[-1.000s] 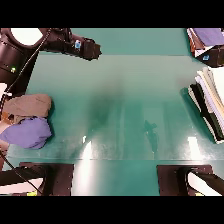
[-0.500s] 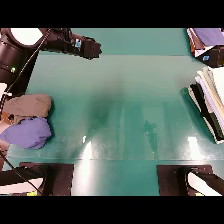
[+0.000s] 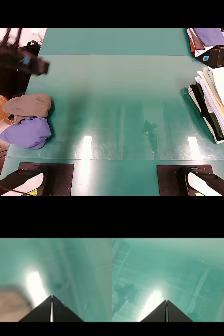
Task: Fold the shirts.
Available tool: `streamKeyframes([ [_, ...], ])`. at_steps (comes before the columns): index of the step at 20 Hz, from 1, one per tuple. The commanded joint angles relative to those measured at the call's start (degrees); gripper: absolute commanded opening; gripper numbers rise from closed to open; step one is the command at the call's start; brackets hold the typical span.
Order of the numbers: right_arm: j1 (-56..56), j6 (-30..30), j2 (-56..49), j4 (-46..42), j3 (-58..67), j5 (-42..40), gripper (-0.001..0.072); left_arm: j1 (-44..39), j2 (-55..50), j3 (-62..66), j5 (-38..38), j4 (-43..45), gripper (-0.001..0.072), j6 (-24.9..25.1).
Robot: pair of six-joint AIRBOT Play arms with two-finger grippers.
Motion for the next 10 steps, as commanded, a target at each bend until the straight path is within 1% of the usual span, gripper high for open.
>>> streamKeyframes([
  [1,0.0,0.0,0.0,0.0,0.1,0.0,0.0020,10.8,4.2,-13.4,-1.0,5.8,0.0351,0.0],
  [2,0.0,0.0,0.0,0.0,0.1,0.0,0.0020,12.8,4.1,-17.0,1.2,5.8,0.0696,-0.4],
  [3,0.0,0.0,0.0,0.0,0.1,0.0,0.0021,14.5,4.1,-20.9,5.0,5.9,0.0720,-1.6],
  [7,0.0,0.0,0.0,0.0,0.0,0.0,0.0020,17.0,3.9,-33.0,19.6,6.2,0.0720,-2.1],
  [8,0.0,0.0,0.0,0.0,0.0,0.0,0.0020,17.0,3.3,-34.8,22.2,6.2,0.0720,-3.0],
  [10,0.0,0.0,0.0,0.0,0.0,0.0,0.0020,17.0,0.5,-35.6,23.4,6.2,0.0719,-4.1],
])
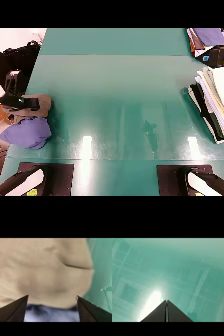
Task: Fold the shirts.
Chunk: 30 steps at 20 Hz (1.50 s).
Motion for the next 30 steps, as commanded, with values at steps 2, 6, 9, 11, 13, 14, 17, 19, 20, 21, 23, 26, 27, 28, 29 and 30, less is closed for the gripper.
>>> streamKeyframes([
  [2,0.0,0.0,0.0,0.2,0.0,0.1,0.0020,1.0,-4.7,-4.3,6.2,0.5,0.0707,-2.0],
  [6,0.0,0.0,0.0,0.4,0.0,0.0,0.0020,1.0,-4.9,-1.8,1.8,0.2,0.0026,-3.5],
  [9,0.0,0.0,0.0,0.4,0.1,-0.3,0.0020,1.0,-4.1,7.5,-6.8,-1.2,0.0025,-3.5],
  [11,0.0,0.0,0.5,0.4,0.1,-2.2,0.0020,1.0,-0.1,15.2,-9.1,-5.0,0.0024,-3.2],
  [13,0.0,0.0,1.7,0.4,0.1,-6.1,0.0020,1.0,5.3,23.1,-9.8,-10.2,0.0024,-3.0],
  [14,0.0,0.0,2.3,0.4,0.1,-8.4,0.0020,0.1,7.8,27.1,-10.4,-11.8,0.0024,-3.1],
  [17,0.0,0.0,4.0,0.4,0.1,-14.9,0.0020,-8.7,12.2,35.8,-12.4,-12.2,0.0023,-3.1],
  [19,0.0,0.0,4.5,0.4,0.1,-17.2,0.0020,-18.2,12.2,38.8,-13.6,-10.6,0.0023,-4.4],
  [20,0.0,0.0,4.7,0.4,0.1,-17.2,0.0020,-23.5,11.8,38.7,-12.9,-9.8,0.0023,-5.6],
  [21,0.0,0.0,4.7,0.5,0.1,-17.1,0.0020,-28.0,10.6,38.6,-12.6,-9.6,0.0023,-6.8],
  [23,0.0,0.0,4.7,0.5,0.1,-16.8,0.0020,-37.1,6.4,38.6,-12.5,-9.9,0.0023,-8.2],
  [26,0.0,0.0,4.7,0.5,0.1,-15.2,0.0020,-50.4,-3.3,38.6,-10.3,-10.1,0.0026,-8.1],
  [27,0.0,0.0,4.7,0.5,0.1,-14.6,0.0020,-53.9,-6.8,38.6,-8.9,-10.7,0.0027,-8.0],
  [28,0.0,0.0,4.7,0.4,0.1,-13.9,0.0020,-57.2,-10.4,38.6,-7.1,-11.7,0.0079,-7.7],
  [29,0.0,0.0,4.7,0.4,0.1,-13.3,0.0020,-59.6,-13.6,38.6,-5.3,-12.5,0.0398,-7.0],
  [30,0.0,0.0,4.7,0.4,0.1,-12.6,0.0020,-61.4,-16.4,38.6,-3.5,-12.6,0.0626,-6.8],
])
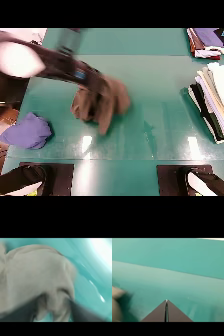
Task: Fold the shirts.
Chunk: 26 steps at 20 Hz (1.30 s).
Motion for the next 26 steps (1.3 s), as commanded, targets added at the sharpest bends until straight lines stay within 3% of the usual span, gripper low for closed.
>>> streamKeyframes([
  [1,0.0,0.0,0.0,0.0,0.0,2.4,0.0019,-8.3,-9.8,0.2,5.3,-1.2,0.0599,1.6],
  [4,0.0,0.0,0.0,0.0,0.0,4.3,0.0020,-3.6,-10.4,0.3,4.7,4.7,0.0599,2.0],
  [7,0.0,0.0,0.0,0.0,0.0,4.5,0.0020,7.7,-10.2,-0.1,2.6,7.1,0.0599,2.0],
  [11,0.0,0.0,0.0,0.0,0.0,4.6,0.0020,24.7,-11.1,-5.0,2.8,0.4,0.0599,2.4],
  [15,0.0,0.0,0.0,0.0,0.0,6.9,0.0020,34.7,-16.6,-10.4,3.0,-10.5,0.0599,8.1],
  [20,0.0,0.0,-0.1,0.0,0.0,9.7,0.0019,36.8,-25.2,-10.6,3.1,-19.3,0.0599,11.9],
  [26,0.0,0.0,-0.1,0.0,0.0,9.9,0.0019,32.9,-26.4,-10.6,5.4,-20.1,0.0596,13.4],
])
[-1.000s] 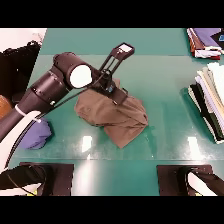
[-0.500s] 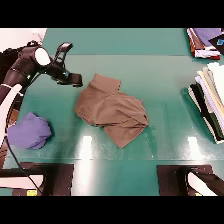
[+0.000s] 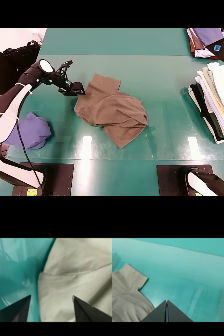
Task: Fold the shirts.
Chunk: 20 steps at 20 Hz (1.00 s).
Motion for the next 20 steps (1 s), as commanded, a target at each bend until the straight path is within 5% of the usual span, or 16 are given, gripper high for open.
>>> streamKeyframes([
  [1,0.0,0.0,0.0,0.0,0.0,0.5,0.0020,-1.7,-0.7,-0.1,1.4,-1.4,0.0596,1.5],
  [4,0.0,0.0,0.0,0.0,0.0,1.7,0.0020,-1.9,-0.7,-0.1,1.2,-1.3,0.0596,1.4],
  [5,0.0,0.0,0.0,0.0,0.0,2.3,0.0020,-1.9,-0.7,-0.1,1.1,-1.3,0.0461,1.3],
  [7,0.0,0.0,0.0,-0.2,0.0,3.2,0.0020,-1.9,-0.7,0.0,1.0,-1.4,0.0023,1.4],
  [14,-0.3,3.7,-4.3,-1.9,-9.8,13.4,0.0025,-1.5,-0.6,11.3,-7.3,-0.1,0.0026,1.5],
  [15,0.0,4.0,-5.0,-1.2,-14.7,12.7,0.0133,-1.5,-0.6,12.9,-7.9,-0.2,0.0026,1.5],
  [16,0.7,4.1,-5.8,0.2,-20.4,11.7,0.0380,-1.5,-0.6,14.3,-8.4,-0.3,0.0026,1.5],
  [17,1.5,4.1,-6.7,2.4,-25.8,10.3,0.0478,-1.5,-0.6,15.0,-8.6,-0.3,0.0026,1.5],
  [20,6.0,0.2,-11.1,10.7,-39.4,2.3,0.0477,-1.5,-0.6,15.1,-8.6,-0.4,0.0026,1.5],
])
